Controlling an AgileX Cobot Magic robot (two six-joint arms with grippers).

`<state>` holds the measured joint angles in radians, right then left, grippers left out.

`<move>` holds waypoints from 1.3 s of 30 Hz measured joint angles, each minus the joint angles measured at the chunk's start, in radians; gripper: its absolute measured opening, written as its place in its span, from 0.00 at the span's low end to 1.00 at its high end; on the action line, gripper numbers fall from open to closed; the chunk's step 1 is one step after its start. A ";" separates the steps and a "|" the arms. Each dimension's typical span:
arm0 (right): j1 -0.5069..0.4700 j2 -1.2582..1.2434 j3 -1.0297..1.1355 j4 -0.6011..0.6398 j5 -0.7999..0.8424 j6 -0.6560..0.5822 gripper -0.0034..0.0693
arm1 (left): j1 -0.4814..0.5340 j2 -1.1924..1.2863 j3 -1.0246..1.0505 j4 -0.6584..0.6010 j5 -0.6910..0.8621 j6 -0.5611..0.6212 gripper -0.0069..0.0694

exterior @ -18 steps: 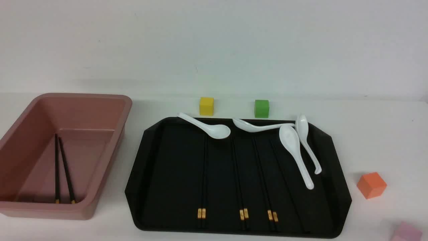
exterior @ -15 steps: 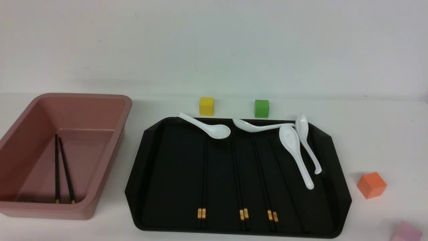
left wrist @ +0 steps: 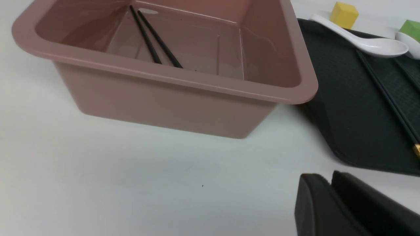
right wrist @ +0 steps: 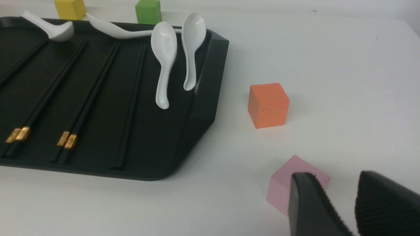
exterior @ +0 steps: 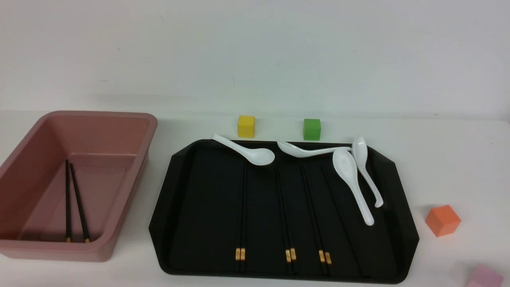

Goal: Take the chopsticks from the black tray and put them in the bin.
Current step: Use the left arm to grab a pair of chopsticks

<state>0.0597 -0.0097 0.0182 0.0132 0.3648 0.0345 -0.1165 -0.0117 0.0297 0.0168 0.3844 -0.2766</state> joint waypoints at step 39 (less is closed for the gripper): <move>0.000 0.000 0.000 0.000 0.000 0.000 0.38 | 0.000 0.125 -0.273 -1.061 -0.002 -0.107 0.07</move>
<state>0.0597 -0.0097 0.0182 0.0132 0.3648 0.0345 -0.1165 0.1138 -0.2434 -1.0440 0.3825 -0.3836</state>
